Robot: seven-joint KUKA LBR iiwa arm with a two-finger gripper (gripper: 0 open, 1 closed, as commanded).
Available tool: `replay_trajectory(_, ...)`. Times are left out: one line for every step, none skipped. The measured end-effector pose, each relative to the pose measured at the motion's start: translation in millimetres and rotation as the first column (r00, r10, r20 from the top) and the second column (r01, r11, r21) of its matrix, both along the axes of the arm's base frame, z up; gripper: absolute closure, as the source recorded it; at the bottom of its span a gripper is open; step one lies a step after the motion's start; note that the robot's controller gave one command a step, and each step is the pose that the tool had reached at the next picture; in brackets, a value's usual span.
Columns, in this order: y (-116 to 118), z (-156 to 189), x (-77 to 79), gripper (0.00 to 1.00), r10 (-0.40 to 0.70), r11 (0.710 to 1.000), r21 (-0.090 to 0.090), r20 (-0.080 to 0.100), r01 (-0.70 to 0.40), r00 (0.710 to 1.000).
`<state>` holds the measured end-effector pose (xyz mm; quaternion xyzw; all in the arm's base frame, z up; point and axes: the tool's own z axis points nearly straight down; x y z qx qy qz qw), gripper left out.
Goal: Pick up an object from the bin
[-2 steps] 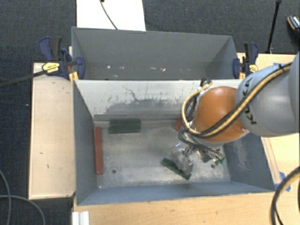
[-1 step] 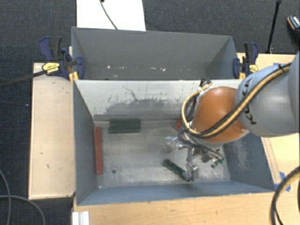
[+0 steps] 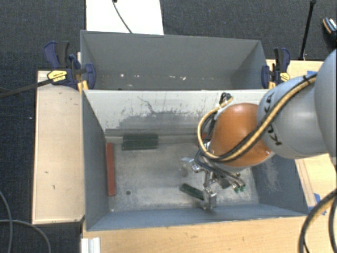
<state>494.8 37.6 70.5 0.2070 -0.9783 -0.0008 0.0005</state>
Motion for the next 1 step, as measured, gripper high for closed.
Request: replay_trajectory(-1.0,-0.3,0.2,1.0,0.0,1.0,-0.001,0.0,0.0,1.0)
